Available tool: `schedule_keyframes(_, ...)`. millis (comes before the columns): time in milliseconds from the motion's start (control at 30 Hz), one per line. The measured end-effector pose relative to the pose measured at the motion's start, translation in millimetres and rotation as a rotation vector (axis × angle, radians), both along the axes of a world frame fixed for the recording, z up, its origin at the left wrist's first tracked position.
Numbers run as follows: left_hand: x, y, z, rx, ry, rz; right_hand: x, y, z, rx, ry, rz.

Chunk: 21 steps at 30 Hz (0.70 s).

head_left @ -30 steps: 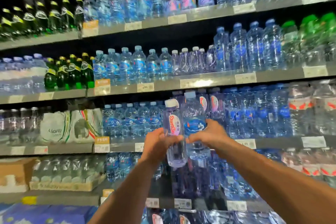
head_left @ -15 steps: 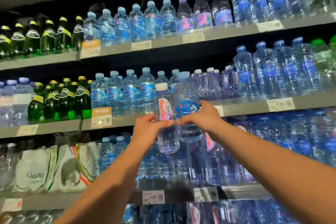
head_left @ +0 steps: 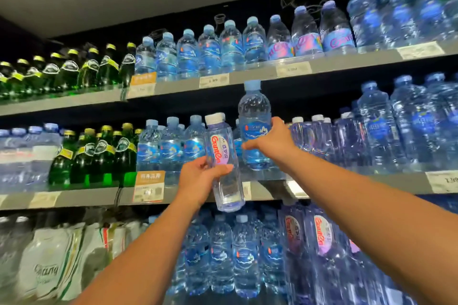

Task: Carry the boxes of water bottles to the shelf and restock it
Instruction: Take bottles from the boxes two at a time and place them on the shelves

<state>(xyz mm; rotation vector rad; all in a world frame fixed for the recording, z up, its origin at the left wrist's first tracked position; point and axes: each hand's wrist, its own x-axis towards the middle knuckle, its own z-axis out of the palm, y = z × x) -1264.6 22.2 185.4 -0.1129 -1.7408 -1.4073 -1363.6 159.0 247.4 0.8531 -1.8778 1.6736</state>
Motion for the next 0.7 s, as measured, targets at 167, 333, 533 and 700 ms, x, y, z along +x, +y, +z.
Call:
schedule_keyframes(167, -7.7, -15.2, 4.0, 0.008, 0.013, 0.028, -33.0, -24.0, -0.1, 0.014, -0.014, -0.021)
schedule_keyframes(333, -13.0, -32.3, 9.0, -0.005, 0.001, 0.029, -57.8, -41.4, -1.7, 0.092, -0.124, -0.035)
schedule_keyframes(533, -28.1, -34.5, 9.5, 0.035, 0.005, 0.016, -70.6, -45.7, -5.3, 0.191, -0.101, -0.038)
schedule_keyframes(700, -41.2, -21.1, 5.8, 0.051, -0.009, -0.047, -70.8, -38.0, -11.3, 0.251, -0.171, -0.002)
